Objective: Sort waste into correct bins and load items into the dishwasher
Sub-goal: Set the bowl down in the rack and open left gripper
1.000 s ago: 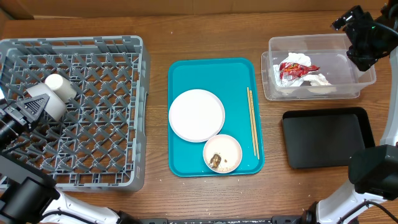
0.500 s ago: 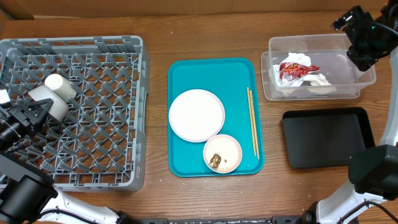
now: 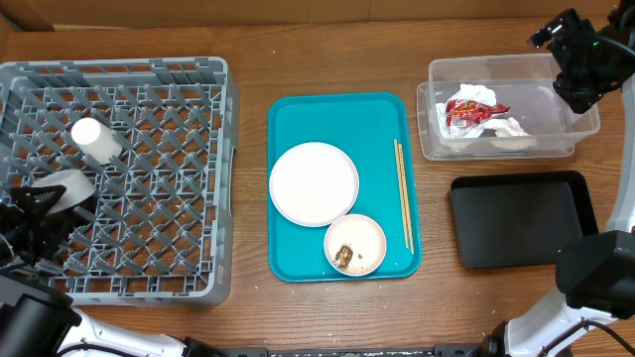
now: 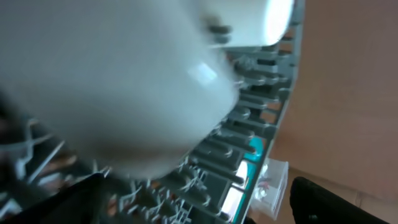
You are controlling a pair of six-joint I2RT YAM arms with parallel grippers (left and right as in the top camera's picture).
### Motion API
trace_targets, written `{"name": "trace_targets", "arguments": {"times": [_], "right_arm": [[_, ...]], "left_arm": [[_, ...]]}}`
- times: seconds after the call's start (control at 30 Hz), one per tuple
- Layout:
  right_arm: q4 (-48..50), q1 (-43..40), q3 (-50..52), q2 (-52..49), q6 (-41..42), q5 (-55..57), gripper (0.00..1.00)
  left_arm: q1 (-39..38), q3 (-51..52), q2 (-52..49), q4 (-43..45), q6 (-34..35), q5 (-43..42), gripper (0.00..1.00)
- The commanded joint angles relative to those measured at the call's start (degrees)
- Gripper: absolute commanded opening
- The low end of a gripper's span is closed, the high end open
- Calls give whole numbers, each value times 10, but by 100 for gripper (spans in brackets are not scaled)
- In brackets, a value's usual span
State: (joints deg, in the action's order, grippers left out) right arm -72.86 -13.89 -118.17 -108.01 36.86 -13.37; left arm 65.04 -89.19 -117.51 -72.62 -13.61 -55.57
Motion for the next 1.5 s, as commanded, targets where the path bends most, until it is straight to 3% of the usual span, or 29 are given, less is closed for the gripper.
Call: {"name": "trace_targets", "arguments": {"times": [0.0, 0.23, 0.33, 0.37, 0.4, 0.47, 0.6, 0.77, 0.97, 1.27, 1.47], "right_arm": [[3, -3, -12, 4, 1, -2, 100], [3, -3, -12, 4, 1, -2, 100], [3, -3, -12, 4, 1, -2, 100], [3, -3, -12, 4, 1, -2, 100], [3, -3, -12, 4, 1, -2, 100], [3, -3, -12, 4, 1, -2, 100], [3, -3, -12, 4, 1, -2, 100], [3, -3, -12, 4, 1, -2, 100], [3, -3, -12, 4, 1, -2, 100], [3, -3, -12, 4, 1, -2, 100], [3, -3, -12, 4, 1, -2, 100]], "left_arm": [[-1, -28, 0, -23, 60, 91, 93], [-2, -123, 6, -116, 79, 127, 80], [-7, -165, 21, -153, 78, 128, 67], [-13, -181, 36, -164, 76, 132, 52], [-19, -187, 51, -165, 76, 145, 31], [-30, -188, 72, -156, 84, 177, 26], [-63, -188, 91, -116, 139, 245, 4], [-110, -170, 90, 12, 158, 289, 4], [-168, -130, 88, 122, 251, 509, 4], [-199, -27, 87, 256, 252, 526, 4], [-199, 0, 88, 245, 252, 522, 4]]}}
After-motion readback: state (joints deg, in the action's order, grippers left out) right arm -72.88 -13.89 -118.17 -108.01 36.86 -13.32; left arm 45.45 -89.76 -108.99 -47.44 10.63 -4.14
